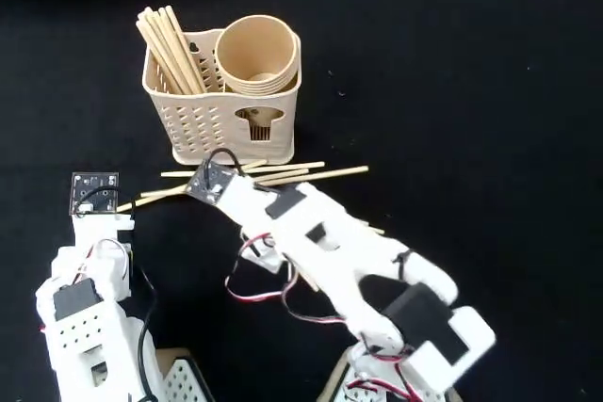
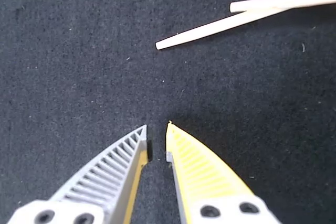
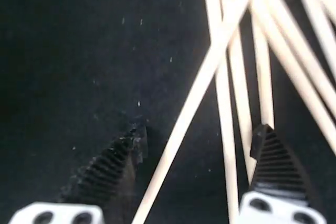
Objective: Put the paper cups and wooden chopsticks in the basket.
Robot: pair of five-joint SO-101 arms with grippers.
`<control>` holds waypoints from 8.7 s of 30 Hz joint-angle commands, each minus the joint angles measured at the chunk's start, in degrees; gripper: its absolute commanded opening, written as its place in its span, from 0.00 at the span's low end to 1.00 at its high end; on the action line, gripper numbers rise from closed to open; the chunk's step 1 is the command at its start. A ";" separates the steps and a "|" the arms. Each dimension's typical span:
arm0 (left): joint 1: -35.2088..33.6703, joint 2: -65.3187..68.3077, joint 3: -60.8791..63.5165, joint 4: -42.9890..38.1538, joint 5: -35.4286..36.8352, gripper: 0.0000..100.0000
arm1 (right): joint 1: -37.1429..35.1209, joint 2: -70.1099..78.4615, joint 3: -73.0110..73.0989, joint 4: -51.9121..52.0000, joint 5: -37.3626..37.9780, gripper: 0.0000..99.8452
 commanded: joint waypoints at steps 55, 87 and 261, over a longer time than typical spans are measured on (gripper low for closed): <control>0.31 0.18 -0.13 -1.14 0.00 0.08 | 4.48 -33.01 16.92 8.53 11.78 0.06; -13.05 0.62 -3.74 -4.84 13.36 0.08 | -9.49 -40.92 26.07 22.95 23.30 0.25; -14.64 0.26 -4.00 -5.01 17.14 0.08 | -4.22 -44.70 21.23 11.60 11.43 0.02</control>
